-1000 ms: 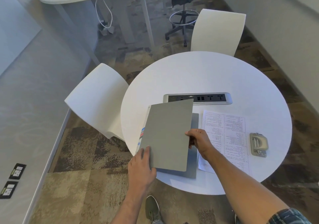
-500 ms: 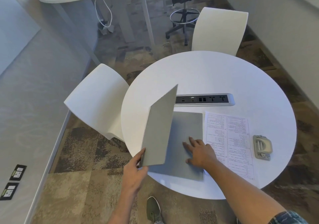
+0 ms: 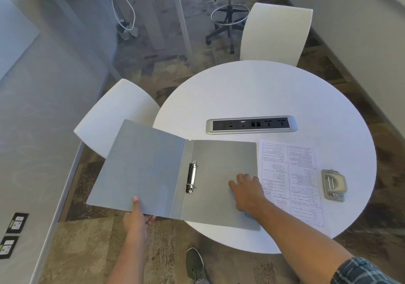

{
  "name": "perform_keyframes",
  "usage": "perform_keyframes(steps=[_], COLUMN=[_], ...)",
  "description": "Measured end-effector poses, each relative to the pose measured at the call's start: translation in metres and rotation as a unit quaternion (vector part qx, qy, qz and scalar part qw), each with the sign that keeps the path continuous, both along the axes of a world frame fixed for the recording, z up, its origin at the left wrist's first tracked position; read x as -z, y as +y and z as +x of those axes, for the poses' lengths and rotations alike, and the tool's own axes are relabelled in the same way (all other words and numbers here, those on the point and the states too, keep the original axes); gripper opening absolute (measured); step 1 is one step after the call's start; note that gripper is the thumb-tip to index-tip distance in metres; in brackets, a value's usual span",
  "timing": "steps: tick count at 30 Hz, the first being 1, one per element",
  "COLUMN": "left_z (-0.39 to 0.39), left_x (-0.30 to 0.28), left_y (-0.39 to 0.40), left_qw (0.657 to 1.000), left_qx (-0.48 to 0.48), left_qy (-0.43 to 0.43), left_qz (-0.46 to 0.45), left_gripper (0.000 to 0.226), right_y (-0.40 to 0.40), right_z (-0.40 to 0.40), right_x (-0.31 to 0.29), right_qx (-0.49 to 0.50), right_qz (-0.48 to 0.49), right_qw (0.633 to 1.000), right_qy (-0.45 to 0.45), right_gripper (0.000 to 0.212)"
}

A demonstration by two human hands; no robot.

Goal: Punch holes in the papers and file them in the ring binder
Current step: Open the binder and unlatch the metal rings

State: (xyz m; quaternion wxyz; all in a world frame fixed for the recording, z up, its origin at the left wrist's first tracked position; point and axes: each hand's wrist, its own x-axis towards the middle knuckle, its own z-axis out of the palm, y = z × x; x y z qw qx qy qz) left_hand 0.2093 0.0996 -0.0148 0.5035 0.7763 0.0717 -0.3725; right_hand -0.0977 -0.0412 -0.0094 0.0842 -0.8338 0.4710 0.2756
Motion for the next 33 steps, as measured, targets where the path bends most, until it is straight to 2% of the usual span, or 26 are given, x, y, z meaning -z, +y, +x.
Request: perform_keyframes(steps=[4,7,9,11,12,14,15,16,19,21,23,25,27,33], left_z=[-0.005,-0.006,0.001,0.007,0.007,-0.001,-0.009,-0.018,-0.037,-0.044,-0.048,-0.051,-0.056,-0.067], left_x=[-0.001,-0.01,-0.004,0.008,0.011,0.014,0.014,0.014,0.015,0.018,0.02,0.02,0.018,0.022], left_y=[-0.018,-0.03,-0.033,-0.036,-0.04,-0.05,-0.056,-0.062,-0.073,-0.075,-0.074,-0.074,-0.076,-0.074], left_qw=[0.971,0.932,0.865,0.765,0.717,0.643,0.624,0.618,0.644,0.65,0.647,0.649,0.659,0.689], left_qx=[-0.045,0.018,0.133,0.267,0.336,0.473,0.525,0.557,0.59,0.619,0.643,0.643,0.632,0.609], left_qy=[-0.16,-0.273,-0.391,-0.508,-0.538,-0.533,-0.504,-0.474,-0.398,-0.35,-0.316,-0.31,-0.313,-0.317], left_qz=[0.17,0.239,0.284,0.293,0.289,0.281,0.284,0.289,0.282,0.268,0.261,0.261,0.259,0.233], left_gripper=[0.087,0.111,0.11,0.09,0.084,0.085,0.083,0.079,0.073,0.084,0.093,0.097,0.096,0.091], right_y=[0.001,0.0,0.001,0.001,0.001,0.003,0.003,0.004,0.007,0.007,0.005,0.003,0.002,0.002], right_z=[0.001,0.003,0.003,0.003,0.003,0.004,0.005,0.007,0.014,0.02,0.026,0.032,0.038,0.064], right_x=[0.0,-0.001,-0.001,-0.001,-0.001,-0.002,-0.002,-0.002,0.002,0.006,0.006,0.004,0.004,0.014], right_qx=[0.008,0.008,0.009,0.011,0.011,0.013,0.015,0.016,-0.005,-0.054,-0.113,-0.136,-0.113,-0.085], right_qz=[0.0,-0.002,-0.002,-0.003,-0.002,0.0,-0.001,-0.007,-0.049,-0.044,0.001,0.048,0.077,0.123], right_qw=[1.0,1.0,1.0,1.0,1.0,1.0,1.0,1.0,0.999,0.997,0.991,0.983,0.98,0.967], right_qy=[0.001,0.002,0.002,0.004,0.004,0.008,0.014,0.02,0.013,-0.026,-0.072,-0.114,-0.144,-0.208], right_gripper=[0.071,0.071,0.069,0.068,0.067,0.067,0.066,0.066,0.069,0.081,0.09,0.1,0.105,0.1])
